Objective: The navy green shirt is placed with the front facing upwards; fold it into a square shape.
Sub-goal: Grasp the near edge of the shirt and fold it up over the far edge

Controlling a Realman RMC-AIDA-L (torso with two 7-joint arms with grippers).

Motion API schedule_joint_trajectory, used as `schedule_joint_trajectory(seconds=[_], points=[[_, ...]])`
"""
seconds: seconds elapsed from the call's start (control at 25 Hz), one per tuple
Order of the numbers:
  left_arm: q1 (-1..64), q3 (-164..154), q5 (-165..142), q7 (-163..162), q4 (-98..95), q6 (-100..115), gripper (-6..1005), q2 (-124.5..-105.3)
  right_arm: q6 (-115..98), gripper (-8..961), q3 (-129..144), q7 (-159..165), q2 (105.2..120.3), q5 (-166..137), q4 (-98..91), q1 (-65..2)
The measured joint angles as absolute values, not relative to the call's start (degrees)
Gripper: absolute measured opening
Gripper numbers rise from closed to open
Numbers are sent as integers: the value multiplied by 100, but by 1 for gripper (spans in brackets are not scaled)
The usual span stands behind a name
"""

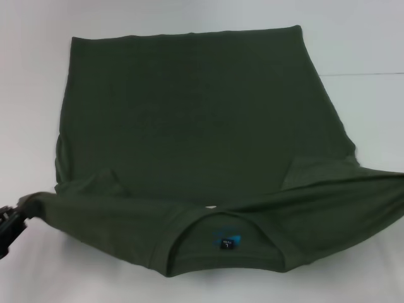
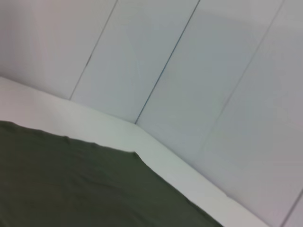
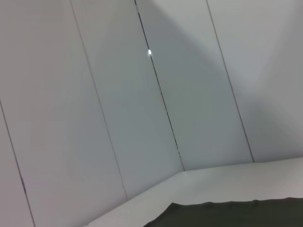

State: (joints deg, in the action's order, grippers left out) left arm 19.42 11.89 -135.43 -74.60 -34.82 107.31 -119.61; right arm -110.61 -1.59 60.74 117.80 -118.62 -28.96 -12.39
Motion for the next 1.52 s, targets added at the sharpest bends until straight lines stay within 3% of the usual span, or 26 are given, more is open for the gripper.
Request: schedule_joint_trajectory(seconds=[0.44,1.24,1.52], points=[[2166,1177,-13129,-7017,-2702,9917,39,-12014,-10326,40,-445,6157,11894,-11796,-2577,-1557],[1873,1201,-12150,-6314,-2475,10287,40,-12151,-10266,39,-733,5847,11926,-11763,-2436,-1594],[2069,1184,-12045,-6224,-2078,9567,41,-12161,-9782,39,-891,5979,11923,-11758,-2362,-1952]])
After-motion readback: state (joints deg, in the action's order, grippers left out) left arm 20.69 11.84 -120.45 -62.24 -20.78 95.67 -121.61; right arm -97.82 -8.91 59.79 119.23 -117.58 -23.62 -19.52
